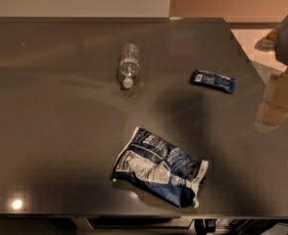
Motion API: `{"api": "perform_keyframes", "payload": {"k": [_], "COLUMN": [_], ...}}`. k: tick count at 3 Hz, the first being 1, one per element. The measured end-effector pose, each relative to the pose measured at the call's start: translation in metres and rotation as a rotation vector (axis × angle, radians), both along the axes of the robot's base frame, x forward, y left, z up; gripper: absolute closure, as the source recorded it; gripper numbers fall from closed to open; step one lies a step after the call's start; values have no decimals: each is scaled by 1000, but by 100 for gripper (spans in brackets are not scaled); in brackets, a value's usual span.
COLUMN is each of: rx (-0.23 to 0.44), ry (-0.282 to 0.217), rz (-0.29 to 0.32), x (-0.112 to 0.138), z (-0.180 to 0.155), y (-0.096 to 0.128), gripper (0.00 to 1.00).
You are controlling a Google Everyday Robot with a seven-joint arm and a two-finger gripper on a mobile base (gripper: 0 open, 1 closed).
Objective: Move blue chip bag near water bottle
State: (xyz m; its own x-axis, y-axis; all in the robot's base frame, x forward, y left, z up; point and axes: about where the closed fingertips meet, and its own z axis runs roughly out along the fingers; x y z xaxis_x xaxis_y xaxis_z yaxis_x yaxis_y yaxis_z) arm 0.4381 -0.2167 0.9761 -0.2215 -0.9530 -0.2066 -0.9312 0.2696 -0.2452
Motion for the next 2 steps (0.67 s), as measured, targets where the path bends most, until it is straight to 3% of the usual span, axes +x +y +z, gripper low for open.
{"api": "perform_keyframes", "payload": {"k": [1,2], "rx": [0,15], "ry": [-2,24], "rz": [1,53], "x": [0,-5], "z": [1,-6], "y": [0,21], "gripper": [0,0]}}
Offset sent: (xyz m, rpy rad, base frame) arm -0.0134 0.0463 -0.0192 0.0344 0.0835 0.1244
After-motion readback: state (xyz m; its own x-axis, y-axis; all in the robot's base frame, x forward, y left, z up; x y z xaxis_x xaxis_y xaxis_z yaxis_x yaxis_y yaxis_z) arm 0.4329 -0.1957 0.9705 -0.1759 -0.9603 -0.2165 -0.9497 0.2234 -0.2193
